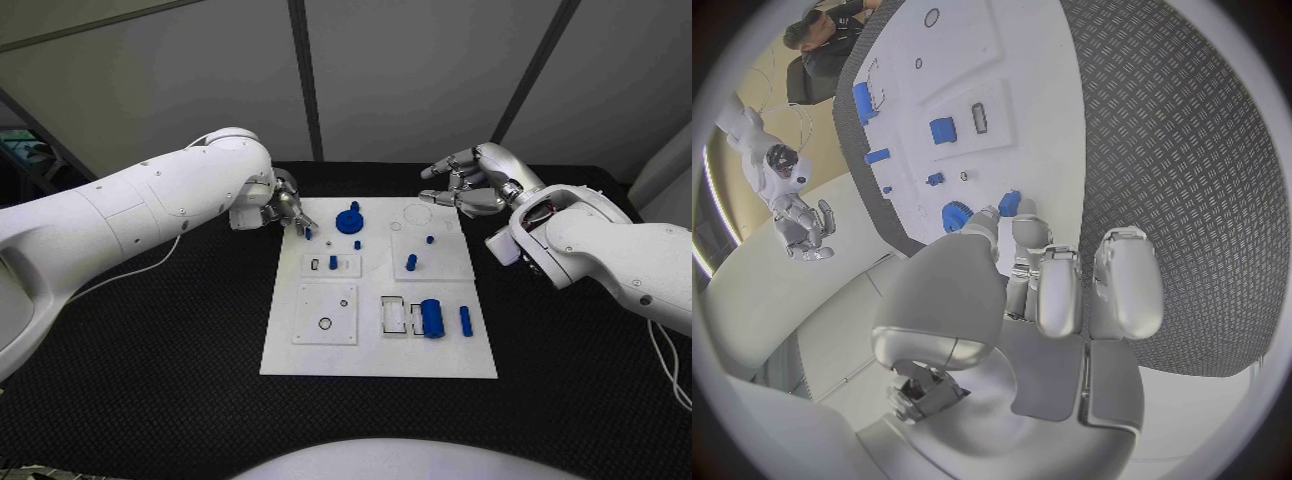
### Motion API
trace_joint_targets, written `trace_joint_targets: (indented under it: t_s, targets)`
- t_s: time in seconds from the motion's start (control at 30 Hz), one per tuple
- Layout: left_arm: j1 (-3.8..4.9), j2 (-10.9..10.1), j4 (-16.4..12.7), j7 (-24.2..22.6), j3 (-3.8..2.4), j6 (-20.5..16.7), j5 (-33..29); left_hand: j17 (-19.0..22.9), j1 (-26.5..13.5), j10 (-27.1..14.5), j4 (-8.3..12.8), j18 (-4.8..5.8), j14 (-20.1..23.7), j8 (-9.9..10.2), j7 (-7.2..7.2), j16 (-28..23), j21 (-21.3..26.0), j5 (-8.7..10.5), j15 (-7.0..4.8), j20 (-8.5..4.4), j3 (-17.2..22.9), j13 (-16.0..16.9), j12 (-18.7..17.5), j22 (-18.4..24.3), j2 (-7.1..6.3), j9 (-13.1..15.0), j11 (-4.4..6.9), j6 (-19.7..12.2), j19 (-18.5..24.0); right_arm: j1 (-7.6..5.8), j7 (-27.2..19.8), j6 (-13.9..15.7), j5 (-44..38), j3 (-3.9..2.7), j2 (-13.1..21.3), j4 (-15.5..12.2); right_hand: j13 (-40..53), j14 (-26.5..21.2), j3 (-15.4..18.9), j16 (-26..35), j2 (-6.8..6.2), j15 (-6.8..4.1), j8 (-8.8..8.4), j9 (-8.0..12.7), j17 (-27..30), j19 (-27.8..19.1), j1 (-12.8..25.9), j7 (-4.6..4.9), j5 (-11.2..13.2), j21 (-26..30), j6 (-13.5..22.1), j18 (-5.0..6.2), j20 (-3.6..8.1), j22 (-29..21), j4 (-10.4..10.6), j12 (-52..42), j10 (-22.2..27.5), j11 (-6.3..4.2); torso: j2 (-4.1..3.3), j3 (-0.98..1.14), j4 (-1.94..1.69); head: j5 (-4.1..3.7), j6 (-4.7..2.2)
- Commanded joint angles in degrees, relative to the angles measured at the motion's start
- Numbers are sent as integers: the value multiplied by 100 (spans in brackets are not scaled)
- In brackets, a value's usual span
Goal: Assemble the parts on the task board
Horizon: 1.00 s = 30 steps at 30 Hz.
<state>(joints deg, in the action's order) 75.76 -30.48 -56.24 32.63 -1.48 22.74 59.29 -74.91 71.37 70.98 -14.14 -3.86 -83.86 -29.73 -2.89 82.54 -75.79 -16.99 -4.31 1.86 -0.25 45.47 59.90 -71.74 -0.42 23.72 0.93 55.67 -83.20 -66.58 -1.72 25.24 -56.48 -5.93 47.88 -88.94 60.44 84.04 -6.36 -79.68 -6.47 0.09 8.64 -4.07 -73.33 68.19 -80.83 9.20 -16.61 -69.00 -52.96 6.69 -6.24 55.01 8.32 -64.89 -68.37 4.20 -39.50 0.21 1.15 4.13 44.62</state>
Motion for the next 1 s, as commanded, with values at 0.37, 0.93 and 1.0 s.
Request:
trace_joint_targets:
  t_s: [0.37,0.93,1.0]
  targets:
    - [2,5,-18,-97,-1,0,28,-505,589,-28,341,-33,-357,6,27,-31,15,706,-64,-65,511,-76,-43,-4,312,-66,64,5,7,-8,-10,-32,12,-5,-8,-3,-7,177,-14,20,20,-28,32,4,9,-31,46,-3,-8,22,41,67,12,-11,25,24,31,-5,0,2,0,3,12]
    - [-16,-364,-513,-131,-1,-548,-700,-510,-156,123,1248,-28,-361,-355,-27,-27,34,841,-29,-22,3934,-208,-137,-85,-524,88,36,-119,-3,-8,-3,-28,12,-5,17,2,0,178,-18,22,24,-29,34,4,9,-27,40,-4,-10,22,40,66,13,-9,24,16,21,-5,3,2,-10,11,13]
    - [-17,-525,-780,-89,-1,-681,-808,-511,-210,146,1286,-23,-362,-393,-19,-26,21,834,-40,-25,4019,-191,-120,-103,-534,112,41,-120,-12,-8,8,-24,12,-5,26,1,-7,175,-21,35,26,-29,37,3,26,-31,36,-4,-13,30,39,67,14,-19,24,21,21,-7,2,1,-14,27,15]
